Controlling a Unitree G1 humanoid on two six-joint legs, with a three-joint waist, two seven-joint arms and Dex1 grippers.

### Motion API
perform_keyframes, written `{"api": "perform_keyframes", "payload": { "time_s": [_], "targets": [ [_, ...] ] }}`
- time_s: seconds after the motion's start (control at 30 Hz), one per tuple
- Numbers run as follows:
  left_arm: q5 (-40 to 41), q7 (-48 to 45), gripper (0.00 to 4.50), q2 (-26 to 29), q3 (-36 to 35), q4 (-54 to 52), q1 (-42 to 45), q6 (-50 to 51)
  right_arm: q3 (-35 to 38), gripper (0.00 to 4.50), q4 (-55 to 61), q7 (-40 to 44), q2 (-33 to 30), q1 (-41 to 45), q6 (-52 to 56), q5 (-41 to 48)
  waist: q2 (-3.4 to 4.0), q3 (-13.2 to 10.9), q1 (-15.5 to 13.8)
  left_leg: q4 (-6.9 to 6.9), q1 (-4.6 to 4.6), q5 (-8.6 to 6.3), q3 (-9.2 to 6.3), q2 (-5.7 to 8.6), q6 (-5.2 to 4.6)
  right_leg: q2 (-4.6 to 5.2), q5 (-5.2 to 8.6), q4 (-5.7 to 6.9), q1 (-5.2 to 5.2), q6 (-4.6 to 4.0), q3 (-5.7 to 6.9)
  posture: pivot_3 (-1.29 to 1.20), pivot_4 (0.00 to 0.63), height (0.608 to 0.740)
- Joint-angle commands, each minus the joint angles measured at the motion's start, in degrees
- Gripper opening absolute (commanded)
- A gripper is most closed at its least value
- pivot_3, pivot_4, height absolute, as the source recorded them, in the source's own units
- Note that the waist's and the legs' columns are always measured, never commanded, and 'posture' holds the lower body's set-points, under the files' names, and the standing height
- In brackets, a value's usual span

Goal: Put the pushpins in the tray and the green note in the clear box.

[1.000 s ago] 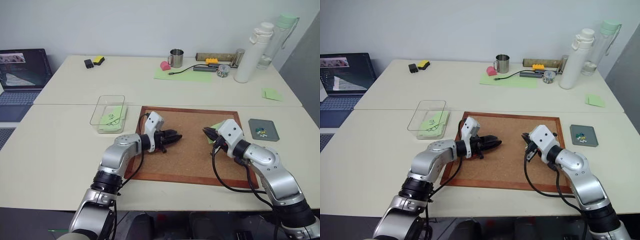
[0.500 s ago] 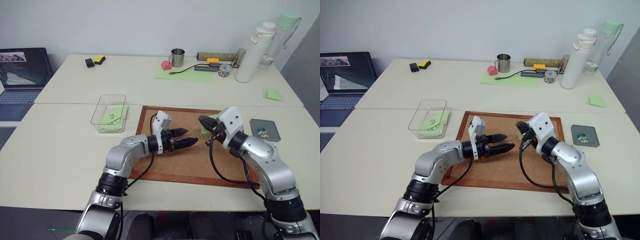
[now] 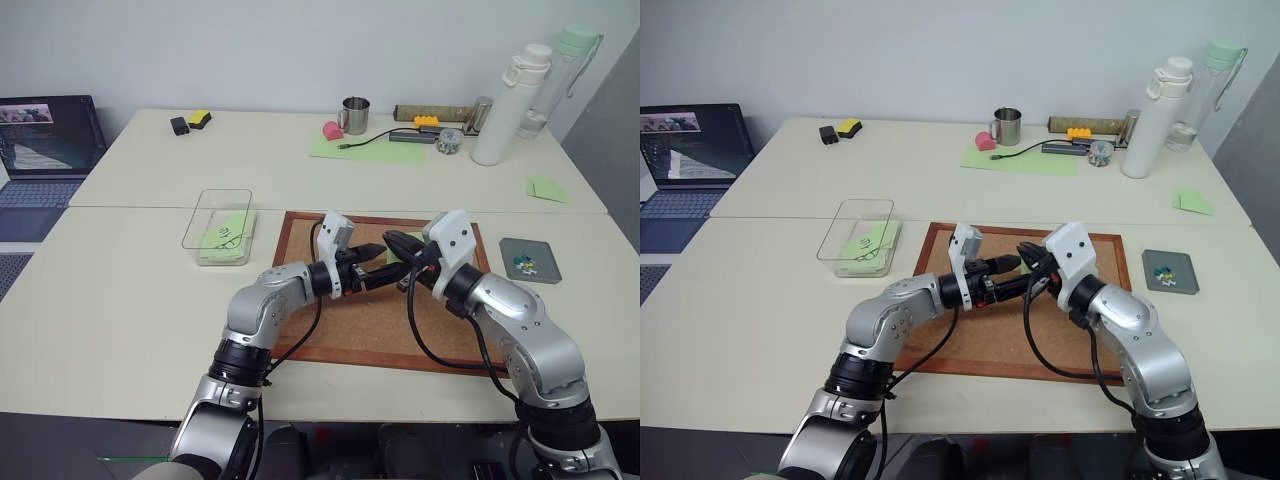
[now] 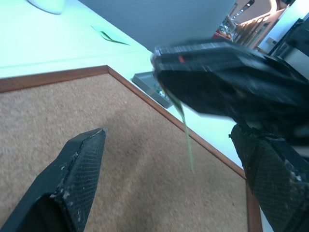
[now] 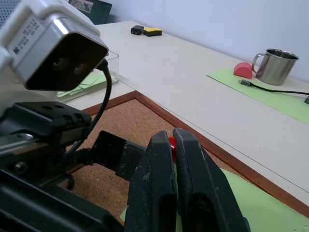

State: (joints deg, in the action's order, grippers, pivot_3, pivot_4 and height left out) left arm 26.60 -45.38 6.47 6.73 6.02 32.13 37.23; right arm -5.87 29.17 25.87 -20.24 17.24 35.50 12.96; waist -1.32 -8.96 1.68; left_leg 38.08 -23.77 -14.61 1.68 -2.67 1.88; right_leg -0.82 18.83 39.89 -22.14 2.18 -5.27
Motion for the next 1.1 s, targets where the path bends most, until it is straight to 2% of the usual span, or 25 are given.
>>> {"api": "perform_keyframes", "payload": {
  "time_s": [0.03,0.1,0.33,0.37,0.4,0.77,1.1],
  "targets": [
    [0.13,-0.15,4.22,-0.51,-0.04,-0.06,0.95,-1.57,-0.04,0.0,3.18,-0.46,0.6,1.07,0.19,1.1,0.0,0.0,0.0,0.0,0.0,0.0,0.0,0.0,0.0,0.0,0.0,0.0,0.0,0.0,0.0,0.0,0.15,0.74],
    [0.55,-0.71,3.77,-0.38,0.02,-0.19,0.93,-1.36,0.0,0.0,3.46,-0.45,0.66,0.98,0.41,1.15,0.0,0.0,0.0,0.0,0.0,0.0,0.0,0.0,0.0,0.0,0.0,0.0,-0.01,0.0,0.0,0.0,0.15,0.74],
    [0.61,-0.56,2.65,-0.36,-0.29,0.26,1.23,-1.42,0.07,0.0,3.65,-0.33,0.55,0.97,0.73,1.33,0.0,0.0,0.0,0.0,-0.01,0.0,0.0,0.0,0.0,0.0,0.0,0.0,-0.01,0.0,0.0,0.0,0.15,0.74],
    [0.68,-0.48,2.36,-0.39,-0.36,0.18,1.2,-1.35,0.09,0.0,3.63,-0.32,0.51,0.95,0.72,1.36,0.0,0.0,0.0,0.0,-0.01,0.0,0.0,0.0,0.0,0.0,0.0,0.0,-0.01,0.0,0.0,0.0,0.15,0.74],
    [0.74,-0.42,2.26,-0.41,-0.4,0.11,1.17,-1.31,0.1,0.0,3.62,-0.32,0.48,0.94,0.72,1.37,0.0,0.0,0.0,0.0,-0.01,0.0,0.0,0.0,0.0,0.0,0.0,0.0,-0.01,0.0,0.0,0.0,0.15,0.74],
    [1.45,0.11,0.11,-0.82,-0.72,-0.55,0.77,-0.35,0.07,0.0,3.27,-0.38,0.3,1.02,0.36,1.34,0.0,0.0,0.0,0.0,-0.01,0.0,0.0,0.0,0.0,0.0,0.0,0.0,-0.01,0.0,0.0,0.0,0.15,0.74],
    [1.53,5.34,0.02,-1.86,-3.66,3.81,2.41,3.89,0.41,0.0,3.57,-0.45,-0.01,0.97,0.38,1.34,-0.01,0.0,-0.01,0.0,-0.02,0.0,-0.01,0.0,0.0,0.0,0.0,0.0,-0.01,0.0,0.01,0.0,0.15,0.74]
  ]
}}
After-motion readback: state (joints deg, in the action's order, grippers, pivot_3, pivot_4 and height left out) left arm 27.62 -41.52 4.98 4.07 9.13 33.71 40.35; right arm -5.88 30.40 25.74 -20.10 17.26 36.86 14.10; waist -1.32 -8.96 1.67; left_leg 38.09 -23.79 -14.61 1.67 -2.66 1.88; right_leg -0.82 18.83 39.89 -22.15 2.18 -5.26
